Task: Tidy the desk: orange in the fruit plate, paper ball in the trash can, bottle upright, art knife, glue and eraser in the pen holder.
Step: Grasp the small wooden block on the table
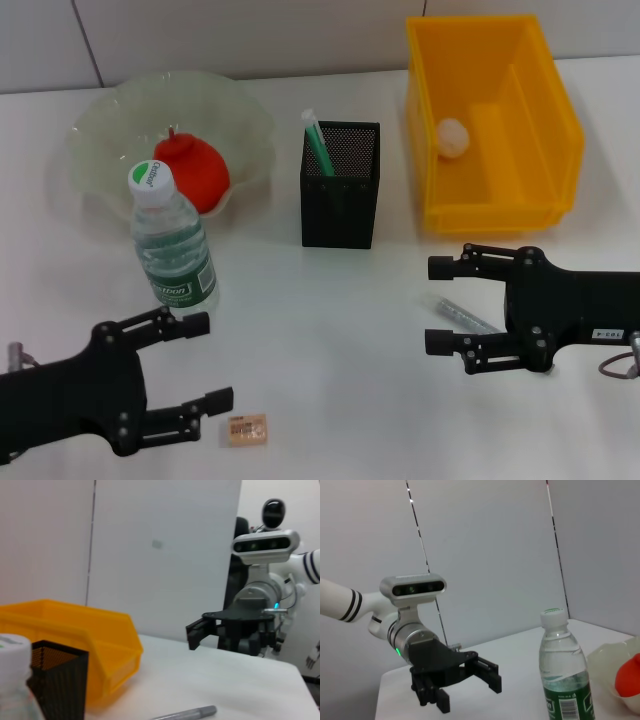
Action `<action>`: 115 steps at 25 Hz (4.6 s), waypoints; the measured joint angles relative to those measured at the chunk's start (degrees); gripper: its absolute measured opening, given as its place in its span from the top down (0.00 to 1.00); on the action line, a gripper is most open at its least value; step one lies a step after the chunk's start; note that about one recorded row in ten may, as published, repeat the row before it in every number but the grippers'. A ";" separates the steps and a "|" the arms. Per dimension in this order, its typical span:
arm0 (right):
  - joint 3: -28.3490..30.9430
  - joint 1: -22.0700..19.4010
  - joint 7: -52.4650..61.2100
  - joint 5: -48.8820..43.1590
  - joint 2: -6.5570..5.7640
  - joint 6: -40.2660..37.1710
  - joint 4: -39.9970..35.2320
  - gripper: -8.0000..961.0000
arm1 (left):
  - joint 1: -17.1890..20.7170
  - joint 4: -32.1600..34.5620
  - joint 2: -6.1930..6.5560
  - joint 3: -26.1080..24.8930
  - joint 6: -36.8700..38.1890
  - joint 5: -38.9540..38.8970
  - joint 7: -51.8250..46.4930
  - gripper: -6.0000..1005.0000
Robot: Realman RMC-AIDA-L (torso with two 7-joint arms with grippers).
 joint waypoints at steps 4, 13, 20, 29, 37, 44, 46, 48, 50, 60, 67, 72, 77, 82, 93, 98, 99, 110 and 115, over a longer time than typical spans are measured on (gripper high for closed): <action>0.00 0.06 -0.02 -0.04 -0.03 0.00 0.00 0.13 | 3.06 9.59 -0.69 0.32 0.00 0.26 -6.81 0.19; 0.32 0.05 -0.03 -0.29 -0.03 -0.01 -0.05 0.13 | 7.13 28.93 -0.73 1.54 -2.41 3.66 -18.60 0.19; 0.39 -0.23 -0.02 -1.04 -0.29 -0.01 -0.48 0.13 | 7.36 43.42 -0.84 10.30 -4.08 13.02 -27.45 0.19; 0.36 -0.41 -3.52 -7.65 -0.17 -0.20 -2.90 0.13 | 5.36 55.42 -0.88 24.86 -6.64 25.24 -41.05 0.19; 1.39 -1.36 -8.57 -8.85 -0.01 0.54 -1.17 0.13 | -0.58 57.52 -0.91 33.45 -6.60 32.05 -54.29 0.20; 5.80 -2.44 -12.00 -8.97 -0.23 0.56 1.74 0.13 | -3.93 56.81 -1.07 39.99 -8.56 33.88 -59.89 0.20; 5.81 -2.53 -12.00 -8.97 -0.26 0.56 1.78 0.13 | -4.98 55.99 -1.12 40.68 -9.25 34.16 -60.51 0.20; 5.81 -2.64 -12.00 -8.97 -0.27 0.56 1.85 0.13 | -5.79 55.49 -1.15 41.00 -9.64 34.17 -61.03 0.20; 5.81 -2.66 -12.02 -8.97 -0.28 0.56 2.04 0.13 | -6.37 54.97 -1.18 41.14 -9.96 34.13 -61.45 0.20; 5.67 -1.97 -13.41 -8.97 -0.09 2.23 3.96 0.13 | -5.55 54.54 -1.17 43.00 -11.90 34.09 -61.20 0.20; 5.71 -1.81 -13.42 -8.97 -0.05 2.28 4.45 0.13 | -3.60 54.54 -1.02 43.79 -15.16 34.33 -59.33 0.20; 5.71 -1.79 -13.42 -8.97 0.01 2.39 4.63 0.13 | -2.88 54.70 -1.00 44.03 -15.27 34.29 -59.11 0.20; 5.62 -1.79 -13.42 -8.96 0.05 2.80 5.24 0.13 | -2.11 55.96 -1.10 44.49 -15.10 33.70 -59.39 0.20; 5.38 -1.80 -13.42 -8.95 0.06 2.82 5.32 0.13 | -0.81 57.27 -0.99 45.84 -15.34 35.76 -59.02 0.20; 5.25 -1.81 -13.42 -8.95 0.06 2.88 6.14 0.13 | 0.23 54.43 -0.96 49.20 -19.27 38.08 -58.31 0.20; 5.26 -2.01 -13.41 -8.95 0.06 2.90 6.16 0.13 | -0.02 53.99 -1.03 49.49 -19.39 38.73 -58.59 0.20; 5.27 -2.09 -13.42 -8.95 0.06 2.90 6.15 0.13 | -0.03 54.09 -1.04 49.51 -19.38 38.82 -58.69 0.20; 5.27 -2.35 -13.42 -8.96 0.05 2.90 6.16 0.13 | 0.17 54.50 -1.10 50.49 -18.90 40.92 -59.25 0.35; 5.24 -2.40 -13.41 -8.96 0.03 2.90 6.48 0.13 | 0.13 54.52 -1.15 51.74 -18.95 42.72 -60.03 0.38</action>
